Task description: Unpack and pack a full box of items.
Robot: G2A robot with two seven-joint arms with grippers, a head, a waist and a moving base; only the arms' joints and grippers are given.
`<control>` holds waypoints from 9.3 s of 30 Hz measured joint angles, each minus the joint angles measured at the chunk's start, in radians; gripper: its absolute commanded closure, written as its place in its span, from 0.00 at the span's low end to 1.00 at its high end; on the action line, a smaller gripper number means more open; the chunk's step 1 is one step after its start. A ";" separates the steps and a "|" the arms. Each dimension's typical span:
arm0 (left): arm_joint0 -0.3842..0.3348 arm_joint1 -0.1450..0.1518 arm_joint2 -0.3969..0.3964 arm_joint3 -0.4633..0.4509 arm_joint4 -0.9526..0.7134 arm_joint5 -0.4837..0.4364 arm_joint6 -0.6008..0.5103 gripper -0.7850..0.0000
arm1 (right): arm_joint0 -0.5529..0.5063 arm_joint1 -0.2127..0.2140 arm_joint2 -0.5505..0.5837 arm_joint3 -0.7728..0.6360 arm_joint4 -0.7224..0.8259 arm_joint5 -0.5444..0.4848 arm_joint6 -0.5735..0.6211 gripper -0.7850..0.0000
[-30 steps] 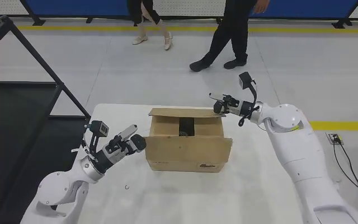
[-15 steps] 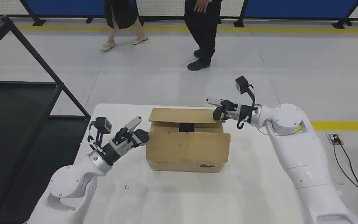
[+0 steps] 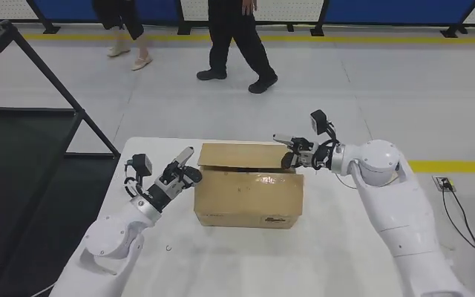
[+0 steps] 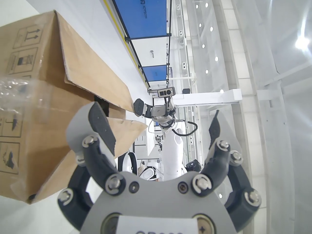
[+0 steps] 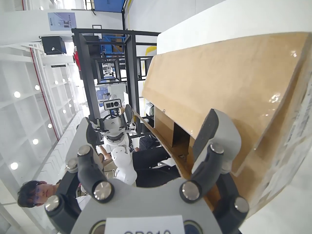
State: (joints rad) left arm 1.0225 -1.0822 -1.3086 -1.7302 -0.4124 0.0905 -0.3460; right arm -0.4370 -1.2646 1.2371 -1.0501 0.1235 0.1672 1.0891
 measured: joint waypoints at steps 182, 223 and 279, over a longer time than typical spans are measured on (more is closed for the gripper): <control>-0.107 -0.097 -0.272 0.532 -0.178 0.073 0.166 0.00 | -0.067 0.033 -0.035 0.084 0.127 -0.231 0.033 0.00; -0.071 -0.106 -0.290 0.320 -0.108 -0.201 0.274 0.00 | -0.067 0.033 -0.035 0.084 0.127 -0.231 0.033 0.00; 0.229 -0.104 -0.334 0.157 0.020 -0.116 0.041 0.00 | -0.067 0.033 -0.035 0.084 0.127 -0.231 0.033 0.00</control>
State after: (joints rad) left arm 1.2517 -1.1863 -1.6428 -1.5727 -0.3925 -0.0251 -0.3049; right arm -0.5038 -1.2321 1.2020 -0.9660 0.2501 -0.0640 1.1224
